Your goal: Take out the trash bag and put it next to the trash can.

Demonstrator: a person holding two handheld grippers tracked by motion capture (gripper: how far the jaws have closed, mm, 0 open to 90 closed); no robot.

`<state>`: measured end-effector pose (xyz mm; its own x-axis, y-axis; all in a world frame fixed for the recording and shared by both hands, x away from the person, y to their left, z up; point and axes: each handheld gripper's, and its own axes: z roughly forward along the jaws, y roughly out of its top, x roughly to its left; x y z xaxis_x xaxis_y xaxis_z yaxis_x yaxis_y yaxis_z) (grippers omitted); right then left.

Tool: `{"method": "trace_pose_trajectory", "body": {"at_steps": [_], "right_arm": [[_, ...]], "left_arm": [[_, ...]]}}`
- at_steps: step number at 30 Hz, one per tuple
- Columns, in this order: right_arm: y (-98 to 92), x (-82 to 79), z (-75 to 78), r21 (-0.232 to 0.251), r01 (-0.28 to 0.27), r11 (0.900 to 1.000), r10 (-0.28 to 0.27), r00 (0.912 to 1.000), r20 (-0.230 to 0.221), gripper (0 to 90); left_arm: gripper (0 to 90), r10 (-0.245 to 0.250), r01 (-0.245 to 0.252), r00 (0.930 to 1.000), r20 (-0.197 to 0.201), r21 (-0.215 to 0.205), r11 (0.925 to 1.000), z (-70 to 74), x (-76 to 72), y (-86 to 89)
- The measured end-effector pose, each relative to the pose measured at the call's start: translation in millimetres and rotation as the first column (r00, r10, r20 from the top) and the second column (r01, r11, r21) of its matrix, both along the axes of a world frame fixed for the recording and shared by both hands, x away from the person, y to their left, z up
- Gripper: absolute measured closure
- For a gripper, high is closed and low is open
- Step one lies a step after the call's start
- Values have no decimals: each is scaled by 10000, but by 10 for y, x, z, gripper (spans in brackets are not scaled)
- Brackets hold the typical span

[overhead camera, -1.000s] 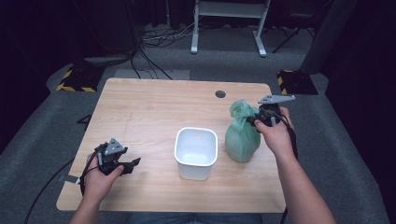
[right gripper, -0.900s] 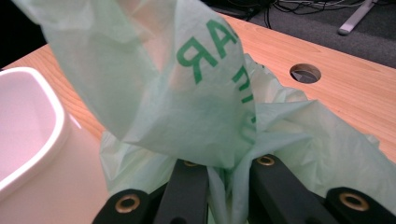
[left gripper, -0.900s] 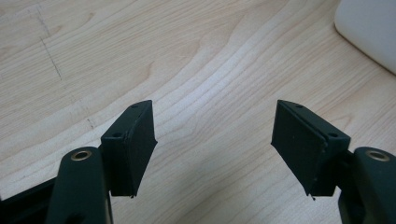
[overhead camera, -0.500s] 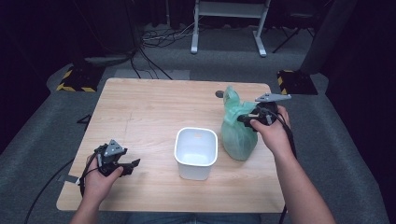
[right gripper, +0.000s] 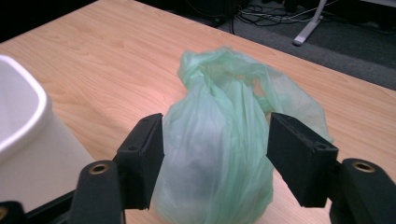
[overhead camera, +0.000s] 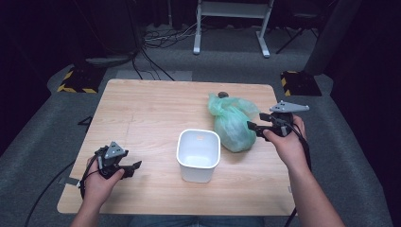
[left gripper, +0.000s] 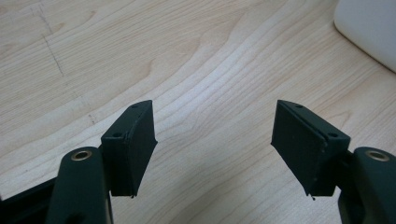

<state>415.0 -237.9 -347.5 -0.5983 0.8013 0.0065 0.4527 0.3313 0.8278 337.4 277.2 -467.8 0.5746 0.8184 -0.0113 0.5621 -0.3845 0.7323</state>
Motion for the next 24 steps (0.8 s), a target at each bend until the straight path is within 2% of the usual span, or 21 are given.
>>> {"method": "trace_pose_trajectory", "body": {"at_steps": [6,16,24], "right_arm": [[-160,-134,-108,-66,203,9998,-204,9998,-83,341],[-453,-286,-363,91,754,9971,-749,9960,-478,293],[-597,-382,-546,-180,940,9954,-950,9933,-653,281]], "left_arm": [[303,122,-122,9999,14,-20,9999,8,-5,40],[289,240,-240,9997,-26,27,9997,-20,-31,115],[278,466,-467,9989,61,42,9989,-48,-57,170]]}}
